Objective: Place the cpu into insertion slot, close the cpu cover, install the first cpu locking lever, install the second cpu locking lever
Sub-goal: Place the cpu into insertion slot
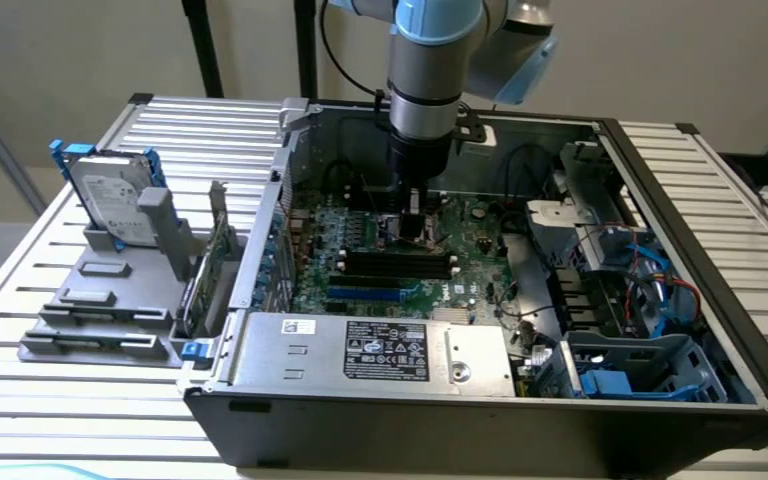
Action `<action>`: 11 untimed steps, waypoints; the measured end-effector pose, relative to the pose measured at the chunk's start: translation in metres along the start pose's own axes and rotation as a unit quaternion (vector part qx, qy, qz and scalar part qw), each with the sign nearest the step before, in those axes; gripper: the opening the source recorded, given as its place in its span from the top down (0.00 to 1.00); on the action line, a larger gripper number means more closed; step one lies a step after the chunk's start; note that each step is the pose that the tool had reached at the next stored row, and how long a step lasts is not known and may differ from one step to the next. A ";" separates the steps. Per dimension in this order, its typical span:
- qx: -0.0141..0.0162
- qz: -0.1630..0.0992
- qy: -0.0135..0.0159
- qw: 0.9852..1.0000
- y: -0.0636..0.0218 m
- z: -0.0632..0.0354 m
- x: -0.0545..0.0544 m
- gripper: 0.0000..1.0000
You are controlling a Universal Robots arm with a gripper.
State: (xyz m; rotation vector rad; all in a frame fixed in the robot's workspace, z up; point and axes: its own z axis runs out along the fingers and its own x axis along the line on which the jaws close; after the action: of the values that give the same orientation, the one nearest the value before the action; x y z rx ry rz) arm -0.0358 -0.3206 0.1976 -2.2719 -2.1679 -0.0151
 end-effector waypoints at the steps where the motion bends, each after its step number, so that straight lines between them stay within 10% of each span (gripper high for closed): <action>1: 0.000 0.000 0.000 1.000 0.0000 0.0000 0.000 0.45; 11: 0.000 0.000 0.000 1.000 0.0004 0.0003 0.000 0.45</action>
State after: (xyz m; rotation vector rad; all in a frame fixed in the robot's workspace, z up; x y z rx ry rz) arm -0.0354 -0.3202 0.1974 -2.2731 -2.1673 -0.0144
